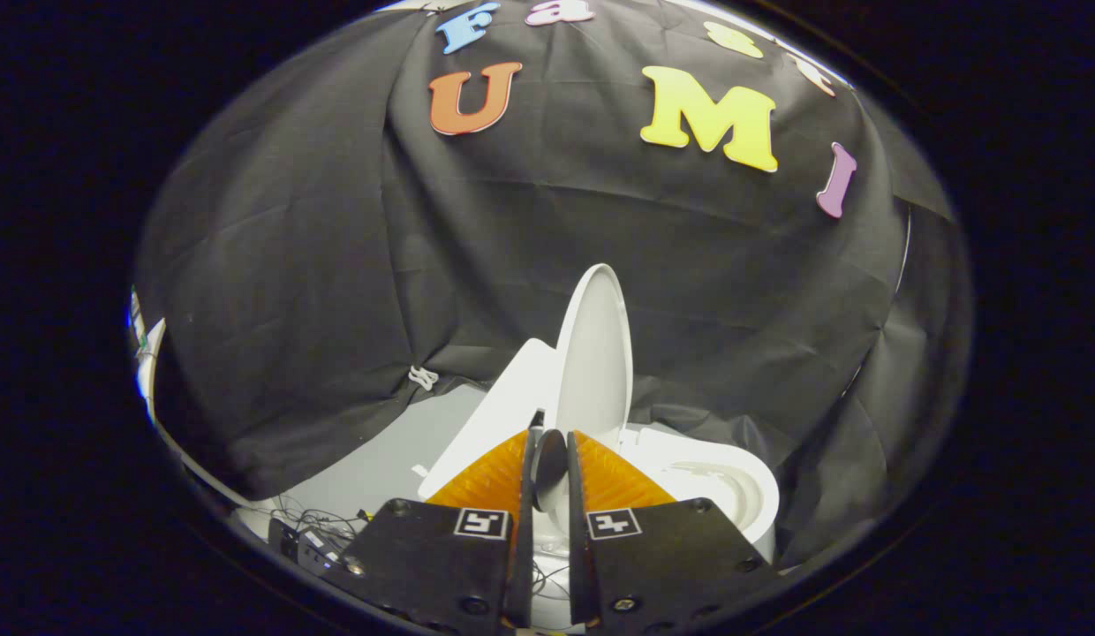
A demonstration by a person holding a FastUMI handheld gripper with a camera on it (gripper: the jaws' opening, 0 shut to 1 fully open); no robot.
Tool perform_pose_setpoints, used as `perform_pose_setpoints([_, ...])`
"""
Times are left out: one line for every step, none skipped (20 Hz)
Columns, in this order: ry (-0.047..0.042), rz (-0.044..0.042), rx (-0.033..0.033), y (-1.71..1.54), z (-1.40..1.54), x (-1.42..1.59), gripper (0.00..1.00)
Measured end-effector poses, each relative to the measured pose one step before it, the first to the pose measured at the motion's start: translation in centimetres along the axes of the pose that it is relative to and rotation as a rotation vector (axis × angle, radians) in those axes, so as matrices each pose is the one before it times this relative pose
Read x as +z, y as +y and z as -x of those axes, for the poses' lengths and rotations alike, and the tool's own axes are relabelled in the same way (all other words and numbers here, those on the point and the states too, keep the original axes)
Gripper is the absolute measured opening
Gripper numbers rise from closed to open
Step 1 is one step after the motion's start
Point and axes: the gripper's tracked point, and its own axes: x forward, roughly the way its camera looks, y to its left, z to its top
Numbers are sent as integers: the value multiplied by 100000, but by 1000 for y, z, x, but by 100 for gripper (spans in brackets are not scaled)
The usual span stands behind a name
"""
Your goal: Open the toilet lid.
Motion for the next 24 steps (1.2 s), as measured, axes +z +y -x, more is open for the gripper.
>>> perform_pose_setpoints([11, -939, 3801, 242, 104, -195, 21])
perform_pose_setpoints([3846, -2538, 5721, 543, 43, -971, 30])
perform_pose_setpoints([2637, -3065, 3420, 200, 451, -786, 38])
perform_pose_setpoints([677, -3216, 2693, -85, 136, -441, 47])
perform_pose_setpoints([-1255, -2349, 1236, -544, 119, -4, 48])
perform_pose_setpoints([-2000, -1166, 214, -621, 301, 250, 49])
perform_pose_setpoints([-1401, -423, 434, -539, 806, -72, 49])
perform_pose_setpoints([-588, 60, 191, -734, 558, -431, 52])
perform_pose_setpoints([-82, 383, 542, -522, 380, -478, 56])
perform_pose_setpoints([-601, 1103, -546, -881, 519, -580, 61])
perform_pose_setpoints([-1500, 1034, -1128, -1107, 726, -234, 63])
perform_pose_setpoints([-1762, 405, -1162, -1283, 754, -301, 63])
perform_pose_setpoints([-1319, -465, -303, -1047, 485, -464, 63])
perform_pose_setpoints([-702, -1202, -472, -1043, 633, -390, 64])
perform_pose_setpoints([-215, -1611, -150, -1006, 557, -657, 65])
perform_pose_setpoints([-106, -1465, -158, -1172, 800, -527, 65])
perform_pose_setpoints([-201, -1455, -502, -1295, 735, -583, 65])
perform_pose_setpoints([-72, -1416, -802, -1358, 682, -488, 65])
perform_pose_setpoints([-94, -1107, -1086, -1558, 665, -588, 65])
perform_pose_setpoints([-607, -538, -1653, -1551, 725, -413, 65])
perform_pose_setpoints([-1133, 91, -2219, -1643, 722, -383, 65])
perform_pose_setpoints([-1637, 65, -2637, -1698, 766, -177, 65])
perform_pose_setpoints([-1668, -183, -2899, -1650, 809, -234, 65])
perform_pose_setpoints([-1776, -840, -2037, -1510, 826, -191, 65])
